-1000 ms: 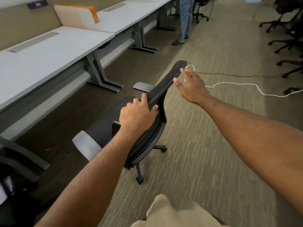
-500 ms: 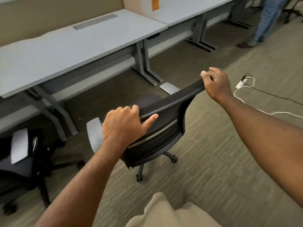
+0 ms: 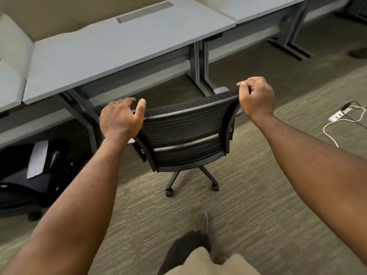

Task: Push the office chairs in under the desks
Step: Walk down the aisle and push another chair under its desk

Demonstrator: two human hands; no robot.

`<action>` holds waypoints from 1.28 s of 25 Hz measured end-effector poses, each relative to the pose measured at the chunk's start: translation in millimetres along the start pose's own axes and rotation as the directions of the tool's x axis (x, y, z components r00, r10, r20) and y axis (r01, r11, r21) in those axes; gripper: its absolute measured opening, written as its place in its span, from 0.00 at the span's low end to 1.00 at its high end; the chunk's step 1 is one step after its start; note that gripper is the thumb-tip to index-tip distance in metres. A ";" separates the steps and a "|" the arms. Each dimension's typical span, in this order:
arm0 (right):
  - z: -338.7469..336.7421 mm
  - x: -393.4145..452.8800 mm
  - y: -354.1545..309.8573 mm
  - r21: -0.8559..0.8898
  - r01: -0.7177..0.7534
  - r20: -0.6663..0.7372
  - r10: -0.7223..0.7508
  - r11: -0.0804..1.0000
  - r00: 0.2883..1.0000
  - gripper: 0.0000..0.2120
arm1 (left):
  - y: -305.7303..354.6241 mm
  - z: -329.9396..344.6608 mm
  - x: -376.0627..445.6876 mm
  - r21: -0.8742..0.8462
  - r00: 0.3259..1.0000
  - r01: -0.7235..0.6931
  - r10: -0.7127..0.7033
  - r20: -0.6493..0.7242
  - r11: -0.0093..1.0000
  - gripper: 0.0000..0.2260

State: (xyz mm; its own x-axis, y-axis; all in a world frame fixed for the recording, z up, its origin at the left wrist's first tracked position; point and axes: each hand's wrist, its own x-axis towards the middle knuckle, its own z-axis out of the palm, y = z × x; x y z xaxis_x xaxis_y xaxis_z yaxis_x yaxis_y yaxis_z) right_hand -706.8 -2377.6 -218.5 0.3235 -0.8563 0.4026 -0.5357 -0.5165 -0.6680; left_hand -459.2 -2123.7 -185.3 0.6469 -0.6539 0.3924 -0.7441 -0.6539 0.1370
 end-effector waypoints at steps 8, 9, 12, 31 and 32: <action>58.1 100.4 17.2 -0.010 -0.030 0.028 0.030 1.000 0.999 0.22 | 2.0 68.7 137.8 0.028 0.996 0.079 -0.080 0.048 0.996 0.28; 63.2 94.4 23.5 -0.026 -0.039 0.055 0.041 0.999 0.998 0.21 | 0.0 75.8 137.4 0.060 0.996 0.056 -0.060 0.066 0.997 0.28; 84.2 144.5 28.8 -0.033 -0.010 0.042 0.011 0.999 0.999 0.21 | 5.1 98.8 194.1 0.017 0.996 0.064 -0.065 0.063 0.998 0.26; 155.7 197.3 0.7 -0.140 0.636 0.453 -0.522 0.759 0.723 0.32 | 84.4 155.2 193.4 -0.051 0.939 0.226 -0.203 0.278 0.973 0.30; 156.9 187.2 -0.1 -0.075 0.682 0.516 -0.557 0.728 0.651 0.32 | 89.4 157.7 173.6 -0.020 0.920 0.253 -0.234 0.314 0.967 0.30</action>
State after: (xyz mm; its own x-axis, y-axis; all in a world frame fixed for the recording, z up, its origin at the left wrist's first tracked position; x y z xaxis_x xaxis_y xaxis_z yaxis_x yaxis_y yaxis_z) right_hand -523.8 -2537.7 -241.3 0.9115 -0.2696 0.3108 -0.2276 -0.9597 -0.1649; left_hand -387.1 -2355.7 -248.5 0.8218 -0.5681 0.0434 -0.5594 -0.7902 0.2503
